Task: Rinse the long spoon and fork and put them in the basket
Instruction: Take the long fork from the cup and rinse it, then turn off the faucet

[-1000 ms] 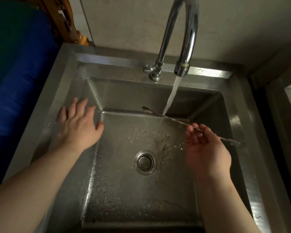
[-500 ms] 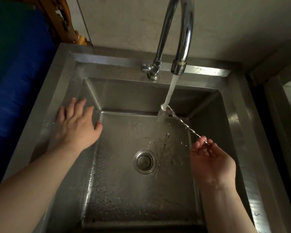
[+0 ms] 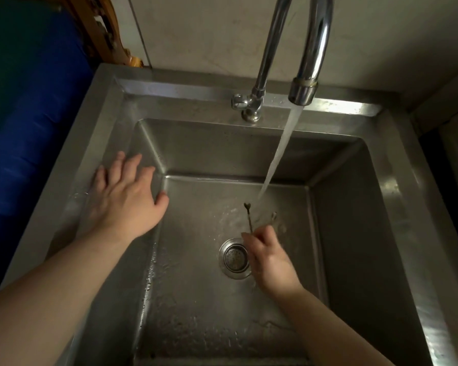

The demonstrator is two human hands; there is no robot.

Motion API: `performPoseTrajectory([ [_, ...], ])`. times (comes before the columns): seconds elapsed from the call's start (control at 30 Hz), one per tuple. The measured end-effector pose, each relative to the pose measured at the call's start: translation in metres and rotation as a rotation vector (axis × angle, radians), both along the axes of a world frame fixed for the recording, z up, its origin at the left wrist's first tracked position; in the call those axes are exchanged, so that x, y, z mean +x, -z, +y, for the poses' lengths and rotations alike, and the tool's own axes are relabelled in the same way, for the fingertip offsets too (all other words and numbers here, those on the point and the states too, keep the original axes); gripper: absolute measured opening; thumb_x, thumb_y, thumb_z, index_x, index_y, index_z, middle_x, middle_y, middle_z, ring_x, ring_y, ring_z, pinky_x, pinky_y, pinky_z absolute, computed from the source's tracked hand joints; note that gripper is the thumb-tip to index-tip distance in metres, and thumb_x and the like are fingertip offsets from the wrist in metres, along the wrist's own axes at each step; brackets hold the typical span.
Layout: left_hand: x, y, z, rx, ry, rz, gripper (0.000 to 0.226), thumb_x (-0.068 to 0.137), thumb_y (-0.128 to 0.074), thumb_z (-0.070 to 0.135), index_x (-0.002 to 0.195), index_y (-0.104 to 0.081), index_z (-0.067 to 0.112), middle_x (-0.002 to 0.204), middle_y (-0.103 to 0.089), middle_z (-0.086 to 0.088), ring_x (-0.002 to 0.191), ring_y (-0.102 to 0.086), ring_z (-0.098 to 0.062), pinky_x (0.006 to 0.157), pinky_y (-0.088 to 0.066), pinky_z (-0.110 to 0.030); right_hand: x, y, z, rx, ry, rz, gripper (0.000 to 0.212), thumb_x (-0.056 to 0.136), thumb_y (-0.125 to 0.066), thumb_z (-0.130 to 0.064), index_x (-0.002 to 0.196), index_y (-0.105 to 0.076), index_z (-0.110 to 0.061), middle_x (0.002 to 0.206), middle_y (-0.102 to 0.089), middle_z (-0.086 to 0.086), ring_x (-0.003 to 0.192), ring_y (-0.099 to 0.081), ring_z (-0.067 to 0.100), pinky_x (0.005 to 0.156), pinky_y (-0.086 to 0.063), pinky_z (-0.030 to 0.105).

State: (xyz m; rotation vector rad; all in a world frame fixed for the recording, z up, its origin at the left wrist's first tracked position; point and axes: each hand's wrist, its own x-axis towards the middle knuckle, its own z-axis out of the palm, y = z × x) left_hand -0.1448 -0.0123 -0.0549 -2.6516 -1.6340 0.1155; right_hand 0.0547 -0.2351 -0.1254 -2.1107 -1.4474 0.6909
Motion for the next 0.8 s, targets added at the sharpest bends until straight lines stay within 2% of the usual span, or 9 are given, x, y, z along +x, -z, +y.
performPoseTrajectory([
  [0.07,0.000,0.000,0.000,0.000,-0.002,-0.007,0.069,0.079,-0.035,0.059,0.136,-0.048,0.022,0.157,-0.029,-0.006,0.147,-0.014,-0.029,0.116,-0.018,-0.054,-0.002,0.026,0.006,-0.110,-0.001,0.006,0.006,0.094,-0.051,-0.042,0.099,-0.049,-0.044,0.096,-0.051,-0.010,0.086,-0.053,0.015,0.075,-0.043,0.033],
  [0.13,-0.001,0.001,0.000,0.003,-0.004,-0.016,0.068,0.078,-0.037,0.059,0.136,-0.048,0.023,0.157,-0.029,-0.006,0.147,-0.013,-0.028,0.117,-0.017,-0.054,0.001,0.056,0.009,-0.154,-0.016,-0.054,0.008,0.095,-0.046,-0.046,0.103,-0.047,-0.046,0.098,-0.050,-0.011,0.094,-0.050,0.013,0.076,-0.038,0.033],
  [0.23,-0.002,0.004,0.000,0.023,-0.001,-0.025,0.067,0.077,-0.040,0.058,0.133,-0.050,0.024,0.156,-0.032,-0.006,0.147,-0.015,-0.028,0.116,-0.018,-0.054,0.004,0.093,0.003,-0.270,-0.106,-0.264,0.031,0.092,-0.053,-0.027,0.122,-0.056,-0.021,0.118,-0.053,0.008,0.109,-0.051,0.030,0.087,-0.043,0.038],
  [0.33,-0.002,0.006,0.000,0.035,0.005,-0.028,0.067,0.076,-0.041,0.058,0.132,-0.052,0.023,0.154,-0.035,-0.006,0.146,-0.017,-0.029,0.116,-0.019,-0.055,0.005,0.116,-0.008,-0.417,-0.209,-0.456,0.044,0.069,-0.078,-0.018,0.111,-0.067,-0.009,0.112,-0.062,0.017,0.100,-0.062,0.037,0.080,-0.053,0.044],
  [0.37,-0.002,0.006,-0.001,0.037,0.003,-0.027,0.067,0.076,-0.042,0.058,0.133,-0.052,0.023,0.154,-0.035,-0.006,0.146,-0.017,-0.029,0.116,-0.019,-0.055,0.004,0.122,-0.010,-0.469,-0.216,-0.485,0.048,0.068,-0.079,-0.019,0.113,-0.066,-0.008,0.116,-0.062,0.018,0.104,-0.061,0.037,0.082,-0.053,0.045],
  [0.43,-0.002,0.005,-0.001,0.037,-0.003,-0.024,0.067,0.076,-0.042,0.058,0.133,-0.052,0.023,0.155,-0.034,-0.005,0.146,-0.017,-0.029,0.116,-0.019,-0.054,0.001,0.132,-0.013,-0.516,-0.240,-0.513,0.059,0.073,-0.074,-0.025,0.127,-0.057,-0.009,0.131,-0.055,0.016,0.118,-0.053,0.036,0.093,-0.046,0.045],
  [0.5,-0.001,0.005,-0.001,0.033,-0.005,-0.023,0.067,0.076,-0.042,0.057,0.133,-0.051,0.023,0.155,-0.034,-0.005,0.146,-0.016,-0.029,0.116,-0.019,-0.054,-0.002,0.136,-0.014,-0.522,-0.251,-0.521,0.067,0.073,-0.072,-0.030,0.134,-0.051,-0.011,0.134,-0.051,0.013,0.122,-0.048,0.034,0.095,-0.042,0.043],
  [0.63,0.000,0.004,-0.002,0.025,-0.005,-0.018,0.064,0.077,-0.044,0.056,0.132,-0.052,0.023,0.155,-0.035,-0.006,0.146,-0.016,-0.030,0.116,-0.018,-0.054,-0.007,0.135,-0.015,-0.558,-0.250,-0.507,0.056,0.089,-0.046,-0.018,0.144,-0.036,-0.018,0.140,-0.040,0.014,0.128,-0.037,0.035,0.101,-0.035,0.046],
  [0.8,0.000,0.003,-0.002,0.033,-0.008,-0.012,0.062,0.078,-0.047,0.055,0.132,-0.053,0.023,0.154,-0.036,-0.007,0.145,-0.019,-0.031,0.115,-0.017,-0.053,-0.002,0.116,-0.018,-0.523,-0.253,-0.447,0.055,0.087,-0.052,-0.019,0.141,-0.041,-0.018,0.139,-0.042,0.012,0.128,-0.036,0.034,0.102,-0.035,0.045],
])
